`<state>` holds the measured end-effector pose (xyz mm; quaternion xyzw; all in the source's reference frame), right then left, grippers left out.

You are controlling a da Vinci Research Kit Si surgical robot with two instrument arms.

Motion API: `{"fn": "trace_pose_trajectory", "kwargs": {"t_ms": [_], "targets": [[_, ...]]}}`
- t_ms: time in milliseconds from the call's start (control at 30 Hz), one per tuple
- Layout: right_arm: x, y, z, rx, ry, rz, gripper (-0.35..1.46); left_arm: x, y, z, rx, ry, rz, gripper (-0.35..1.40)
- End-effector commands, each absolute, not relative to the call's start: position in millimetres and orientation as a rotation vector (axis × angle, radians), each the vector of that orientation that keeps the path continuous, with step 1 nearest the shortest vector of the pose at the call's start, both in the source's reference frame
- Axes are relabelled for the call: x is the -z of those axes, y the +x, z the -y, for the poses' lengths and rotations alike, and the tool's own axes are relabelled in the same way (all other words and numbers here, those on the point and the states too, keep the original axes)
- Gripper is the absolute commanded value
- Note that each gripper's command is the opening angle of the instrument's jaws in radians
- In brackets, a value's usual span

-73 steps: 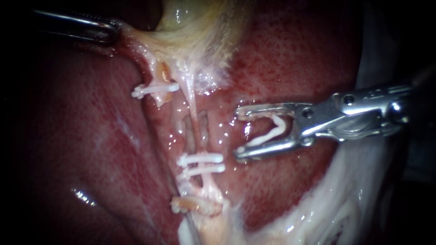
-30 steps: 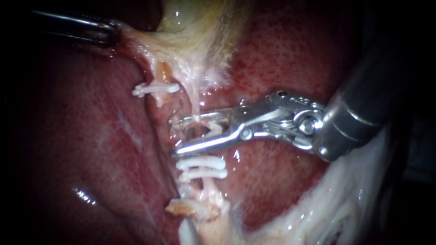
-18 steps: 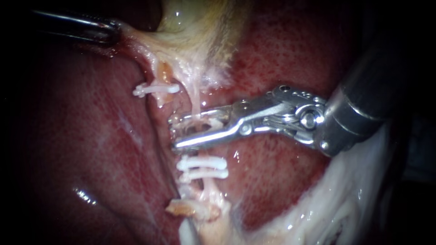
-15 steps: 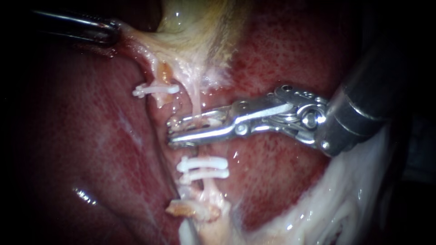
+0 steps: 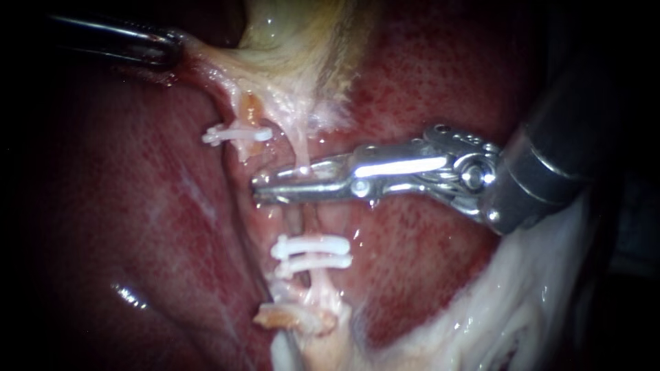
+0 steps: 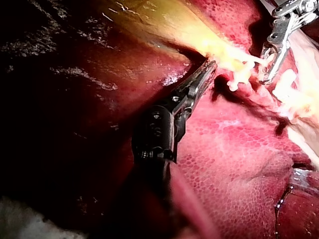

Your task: Clipping third clip right tube

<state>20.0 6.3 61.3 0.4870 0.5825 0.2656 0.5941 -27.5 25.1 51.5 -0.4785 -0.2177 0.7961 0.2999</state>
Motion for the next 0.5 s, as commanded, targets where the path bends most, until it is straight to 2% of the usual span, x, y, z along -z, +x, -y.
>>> {"fn": "trace_pose_trajectory", "kwargs": {"t_ms": [33, 500], "targets": [[-61.4, 20.1, -6.2, -0.615, 1.133, -1.353, -0.35, -51.5, -27.5, -25.1, -2.113, -1.27, 0.578, -0.35], [-61.6, 20.1, -6.2, -0.611, 1.136, -1.353, -0.35, -51.6, -27.5, -25.1, -2.113, -1.27, 0.578, -0.35]]}}
